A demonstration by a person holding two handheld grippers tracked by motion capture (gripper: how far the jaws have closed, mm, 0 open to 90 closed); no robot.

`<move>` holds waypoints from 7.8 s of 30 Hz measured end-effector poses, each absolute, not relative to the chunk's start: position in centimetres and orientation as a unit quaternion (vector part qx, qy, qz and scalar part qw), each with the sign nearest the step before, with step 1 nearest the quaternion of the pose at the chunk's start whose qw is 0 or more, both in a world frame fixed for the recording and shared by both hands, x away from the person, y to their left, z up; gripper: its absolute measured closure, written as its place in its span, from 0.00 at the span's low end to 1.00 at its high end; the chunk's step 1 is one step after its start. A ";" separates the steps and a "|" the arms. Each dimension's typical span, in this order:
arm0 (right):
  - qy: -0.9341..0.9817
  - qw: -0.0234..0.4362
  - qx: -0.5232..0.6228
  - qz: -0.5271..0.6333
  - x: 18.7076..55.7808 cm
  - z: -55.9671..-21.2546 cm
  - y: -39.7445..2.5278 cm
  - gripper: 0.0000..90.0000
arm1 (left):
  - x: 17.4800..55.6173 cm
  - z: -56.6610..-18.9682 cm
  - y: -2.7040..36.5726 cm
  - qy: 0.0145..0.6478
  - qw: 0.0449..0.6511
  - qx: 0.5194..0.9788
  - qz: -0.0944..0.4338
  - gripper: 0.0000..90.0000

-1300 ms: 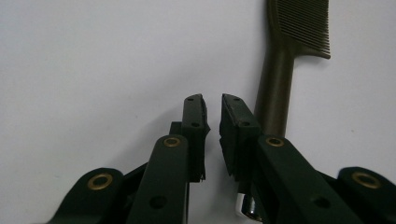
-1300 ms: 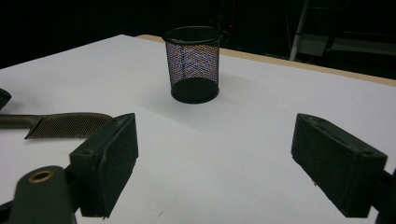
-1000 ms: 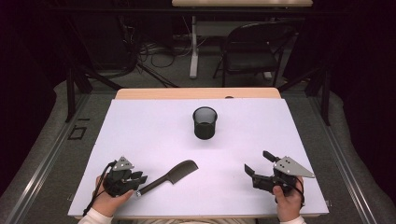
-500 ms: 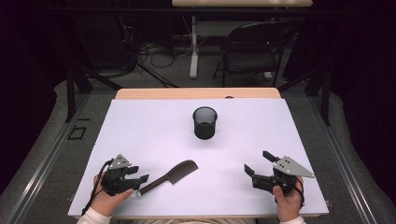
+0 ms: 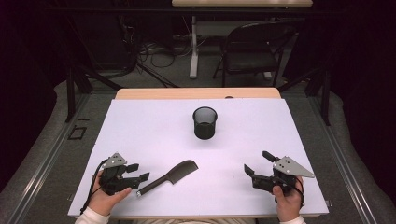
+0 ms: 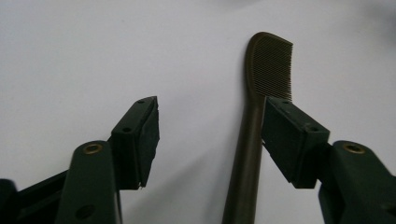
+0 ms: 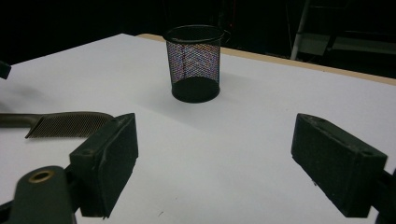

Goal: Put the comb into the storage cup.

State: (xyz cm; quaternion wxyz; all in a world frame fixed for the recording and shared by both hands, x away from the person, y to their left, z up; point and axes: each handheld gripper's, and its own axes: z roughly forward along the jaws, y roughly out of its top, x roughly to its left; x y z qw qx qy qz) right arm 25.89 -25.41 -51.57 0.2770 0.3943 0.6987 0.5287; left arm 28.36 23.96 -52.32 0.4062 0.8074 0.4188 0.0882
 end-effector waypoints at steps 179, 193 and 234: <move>0.716 0.265 0.391 0.515 26.3 -52.1 -25.0 0.16 | 30.7 -52.6 16.4 0.304 0.107 0.946 0.019 0.80; 0.718 0.263 0.392 0.512 26.3 -52.1 -25.0 0.16 | 30.7 -52.6 16.5 0.305 0.112 0.946 0.017 0.80; 0.716 0.263 0.393 0.513 26.4 -52.1 -25.0 0.16 | 31.5 -50.0 17.6 0.337 0.206 0.916 0.067 0.81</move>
